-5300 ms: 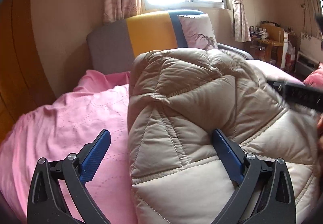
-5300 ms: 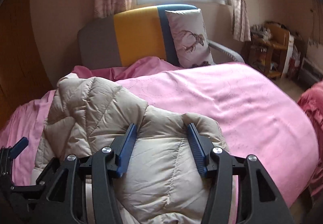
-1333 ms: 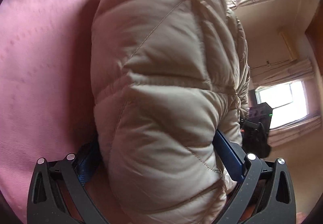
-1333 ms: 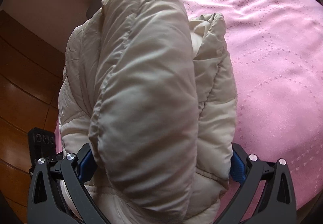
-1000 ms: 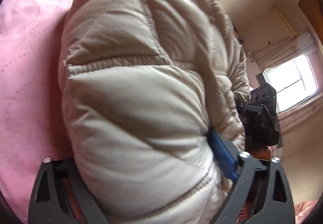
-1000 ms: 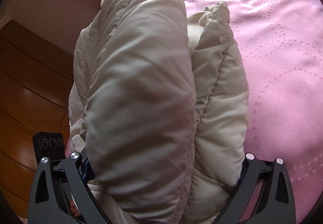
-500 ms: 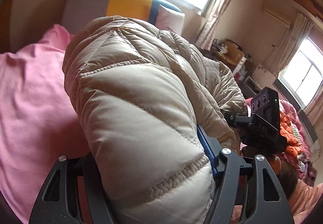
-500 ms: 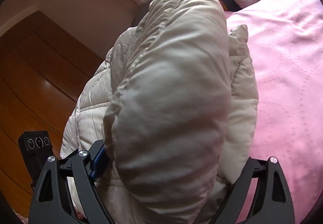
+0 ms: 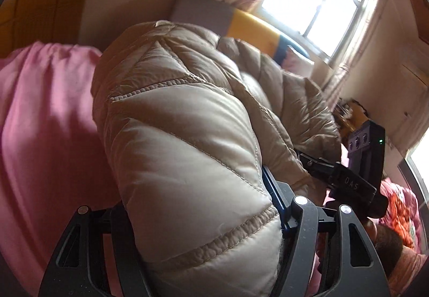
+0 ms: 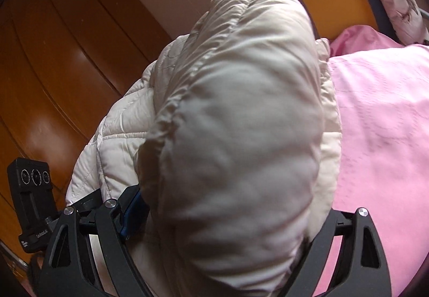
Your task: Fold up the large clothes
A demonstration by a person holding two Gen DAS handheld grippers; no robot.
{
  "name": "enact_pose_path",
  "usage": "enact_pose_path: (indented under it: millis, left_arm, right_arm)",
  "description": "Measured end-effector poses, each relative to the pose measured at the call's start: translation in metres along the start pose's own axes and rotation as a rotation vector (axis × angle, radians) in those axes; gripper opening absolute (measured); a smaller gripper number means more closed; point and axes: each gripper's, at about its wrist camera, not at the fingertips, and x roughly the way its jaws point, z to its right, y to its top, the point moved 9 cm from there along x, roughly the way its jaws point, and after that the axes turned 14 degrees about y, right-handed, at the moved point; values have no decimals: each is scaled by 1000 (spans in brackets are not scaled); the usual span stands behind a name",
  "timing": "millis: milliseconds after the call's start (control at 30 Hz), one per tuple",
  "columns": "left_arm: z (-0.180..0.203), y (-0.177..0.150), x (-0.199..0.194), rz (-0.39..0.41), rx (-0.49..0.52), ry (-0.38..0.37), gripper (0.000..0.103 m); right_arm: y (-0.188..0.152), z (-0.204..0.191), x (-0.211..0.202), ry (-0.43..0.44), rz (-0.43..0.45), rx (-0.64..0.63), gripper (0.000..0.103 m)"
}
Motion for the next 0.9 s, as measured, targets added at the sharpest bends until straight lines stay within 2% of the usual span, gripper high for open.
enact_pose_path:
  millis: [33, 100, 200, 333, 433, 500, 567, 633, 800, 867, 900]
  left_arm:
    - [-13, -7, 13, -33, -25, 18, 69]
    - [-20, -15, 29, -82, -69, 28, 81]
    - [-26, -27, 33, -80, -117, 33, 90]
    - [-25, -32, 14, -76, -142, 74, 93]
    - [-30, -31, -8, -77, -181, 96, 93]
    - [-35, -21, -27, -37, -207, 117, 93]
    - [-39, -4, -51, 51, -218, 143, 93]
    - [-41, 18, -65, 117, -210, 184, 93]
    - [-26, 70, -42, 129, -103, 280, 93]
    - [-18, 88, -14, 108, -29, 331, 93]
    - [-18, 95, 1, 93, -6, 354, 93]
  right_arm:
    - [-1, 7, 9, -33, -10, -3, 93]
    - [-6, 18, 19, -51, -25, 15, 97]
    - [-10, 14, 22, -101, -32, -22, 100]
    - [-14, -5, 11, -169, -52, -84, 101]
    - [-6, -19, -19, -185, -11, -99, 101]
    - [5, -39, -41, -204, 58, -106, 101]
    - [16, -61, -58, -204, 134, -147, 101]
    - [32, -75, -59, -219, 164, -200, 101]
    - [60, -91, -15, -313, 94, -343, 101]
    - [63, -84, 9, -361, 58, -338, 101]
    - [86, -87, 8, -367, 52, -324, 101]
